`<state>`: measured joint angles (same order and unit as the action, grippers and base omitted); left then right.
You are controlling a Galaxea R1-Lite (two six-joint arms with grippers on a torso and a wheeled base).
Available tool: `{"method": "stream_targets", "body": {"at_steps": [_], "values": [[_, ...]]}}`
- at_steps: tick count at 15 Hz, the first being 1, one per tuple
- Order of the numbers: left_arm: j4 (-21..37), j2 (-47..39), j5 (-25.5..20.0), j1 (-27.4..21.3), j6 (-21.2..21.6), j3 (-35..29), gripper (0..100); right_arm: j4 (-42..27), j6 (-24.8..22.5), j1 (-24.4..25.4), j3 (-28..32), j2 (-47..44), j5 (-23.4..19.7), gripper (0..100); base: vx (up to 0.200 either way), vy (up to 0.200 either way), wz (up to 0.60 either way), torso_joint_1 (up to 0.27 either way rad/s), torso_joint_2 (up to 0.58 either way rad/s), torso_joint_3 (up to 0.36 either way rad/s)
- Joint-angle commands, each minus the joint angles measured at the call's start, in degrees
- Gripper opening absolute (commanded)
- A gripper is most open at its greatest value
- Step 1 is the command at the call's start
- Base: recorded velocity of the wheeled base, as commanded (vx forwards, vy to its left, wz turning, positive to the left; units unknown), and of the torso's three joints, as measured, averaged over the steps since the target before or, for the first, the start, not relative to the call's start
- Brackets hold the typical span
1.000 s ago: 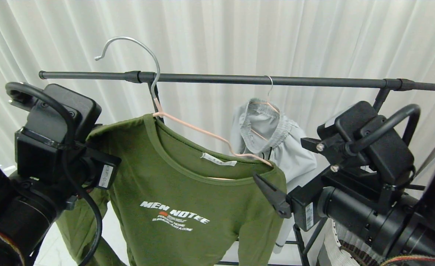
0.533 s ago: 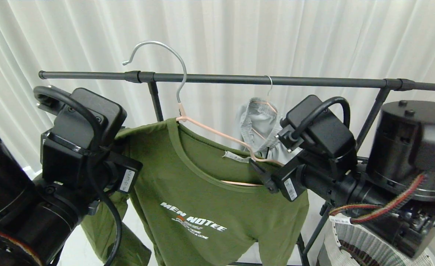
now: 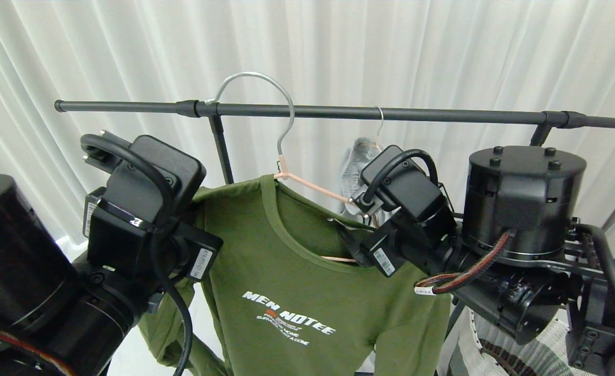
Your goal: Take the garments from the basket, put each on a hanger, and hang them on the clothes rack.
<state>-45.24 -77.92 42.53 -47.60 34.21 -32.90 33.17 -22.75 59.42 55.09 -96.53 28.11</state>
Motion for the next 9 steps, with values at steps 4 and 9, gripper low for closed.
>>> {"method": "stream_targets", "body": {"at_steps": [4,9], "values": [[0.0,-0.2,0.0,-0.7,0.1,0.0,0,0.1,-0.1,0.2,0.0,-0.5,0.0,0,0.000,0.000,0.00,0.000,0.00,0.000],[-0.1,-0.4,0.1,-0.9,0.1,0.0,0,0.3,-0.1,0.3,-0.1,0.0,0.0,0,0.000,0.000,0.00,0.000,0.00,0.000]]}}
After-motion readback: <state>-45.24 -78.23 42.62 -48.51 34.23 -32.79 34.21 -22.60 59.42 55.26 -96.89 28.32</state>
